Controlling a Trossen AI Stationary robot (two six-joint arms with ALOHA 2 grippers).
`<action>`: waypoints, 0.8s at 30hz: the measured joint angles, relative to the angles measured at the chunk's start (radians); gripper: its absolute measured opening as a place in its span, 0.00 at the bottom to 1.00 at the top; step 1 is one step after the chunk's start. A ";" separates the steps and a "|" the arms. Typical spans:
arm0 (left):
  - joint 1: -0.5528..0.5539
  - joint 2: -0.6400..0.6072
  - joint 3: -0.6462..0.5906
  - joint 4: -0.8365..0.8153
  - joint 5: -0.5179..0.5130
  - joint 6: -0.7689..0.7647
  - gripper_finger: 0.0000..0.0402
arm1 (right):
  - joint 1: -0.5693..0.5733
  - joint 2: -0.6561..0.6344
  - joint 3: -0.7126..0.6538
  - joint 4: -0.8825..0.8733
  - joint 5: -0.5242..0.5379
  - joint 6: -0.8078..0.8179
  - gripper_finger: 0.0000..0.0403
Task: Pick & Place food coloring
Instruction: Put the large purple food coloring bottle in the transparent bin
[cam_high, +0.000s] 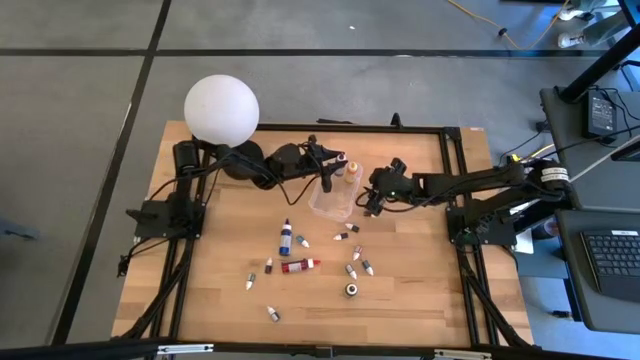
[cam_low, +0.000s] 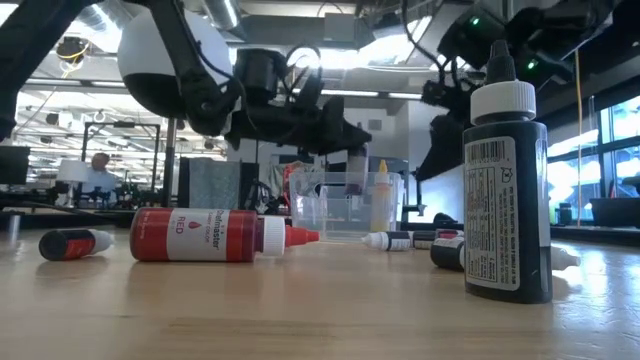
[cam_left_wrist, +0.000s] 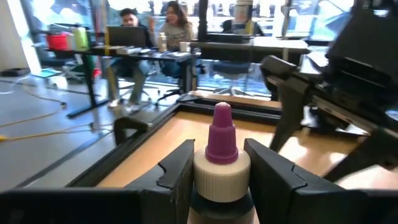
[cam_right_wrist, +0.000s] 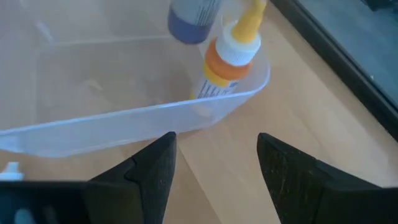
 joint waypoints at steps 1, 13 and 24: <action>0.000 0.003 0.000 0.000 -0.012 0.004 0.30 | -0.005 0.019 0.000 0.017 0.000 -0.006 0.56; -0.004 0.018 0.001 -0.021 -0.102 0.034 0.30 | -0.085 0.153 0.000 0.123 0.001 -0.075 0.56; -0.029 0.017 0.001 -0.068 -0.201 0.036 0.31 | -0.137 0.153 0.000 0.267 -0.089 -0.175 0.56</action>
